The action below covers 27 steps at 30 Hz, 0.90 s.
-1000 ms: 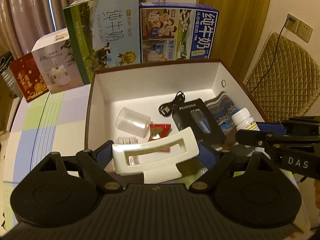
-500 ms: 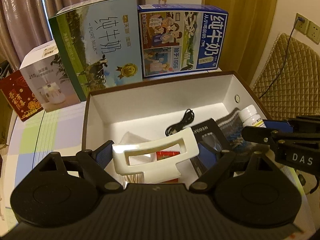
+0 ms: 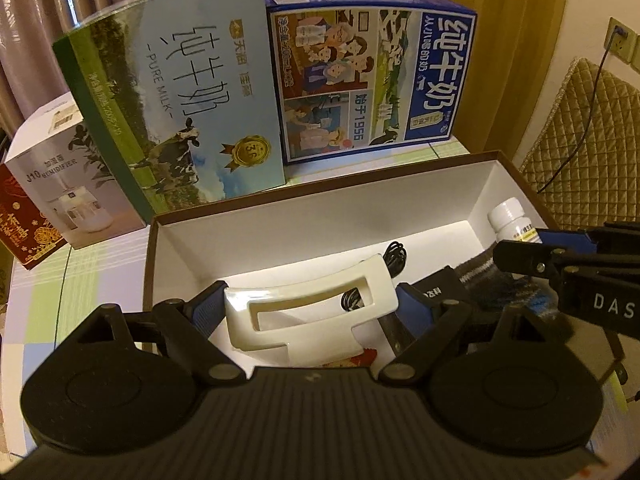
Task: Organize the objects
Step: 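Lower the pill bottle with the right tool while the left tool lowers the clip frame into the box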
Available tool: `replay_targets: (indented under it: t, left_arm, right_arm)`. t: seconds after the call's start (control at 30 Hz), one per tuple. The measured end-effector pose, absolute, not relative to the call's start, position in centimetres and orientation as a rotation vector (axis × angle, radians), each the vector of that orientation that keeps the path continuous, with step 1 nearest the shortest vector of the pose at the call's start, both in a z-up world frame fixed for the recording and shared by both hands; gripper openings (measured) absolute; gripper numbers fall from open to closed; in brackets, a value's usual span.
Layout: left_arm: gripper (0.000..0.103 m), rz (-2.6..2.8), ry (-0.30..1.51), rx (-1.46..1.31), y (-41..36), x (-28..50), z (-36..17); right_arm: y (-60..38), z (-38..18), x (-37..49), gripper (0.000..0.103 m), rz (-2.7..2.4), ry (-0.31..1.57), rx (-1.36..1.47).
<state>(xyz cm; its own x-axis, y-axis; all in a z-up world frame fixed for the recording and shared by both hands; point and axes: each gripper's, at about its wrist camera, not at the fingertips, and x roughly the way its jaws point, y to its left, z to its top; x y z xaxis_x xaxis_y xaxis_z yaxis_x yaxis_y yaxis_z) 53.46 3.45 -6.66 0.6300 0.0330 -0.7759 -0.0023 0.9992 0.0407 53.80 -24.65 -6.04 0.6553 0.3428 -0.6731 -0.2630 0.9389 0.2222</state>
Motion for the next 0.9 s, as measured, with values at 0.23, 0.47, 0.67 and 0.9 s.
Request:
replay_targets:
  t: [0.23, 0.47, 0.67, 0.9]
  left_arm:
    - [0.087, 0.016, 0.914, 0.038, 3.5, 55.7, -8.2]
    - [0.087, 0.013, 0.960, 0.014, 3.8, 58.0, -10.3]
    - [0.087, 0.020, 0.975, 0.051, 3.8, 59.7, -11.7]
    - [0.087, 0.027, 0.997, 0.055, 3.9, 60.8, -12.9]
  right_arm:
    - [-24.6, -7.4, 55.9, 0.024, 0.318, 0.819, 0.121]
    - [-24.5, -9.1, 57.6, 0.024, 0.293, 0.857, 0.118]
    - [-24.7, -10.4, 58.6, 0.024, 0.277, 0.890, 0.130]
    - [-24.4, -11.2, 59.2, 0.024, 0.265, 0.904, 0.124]
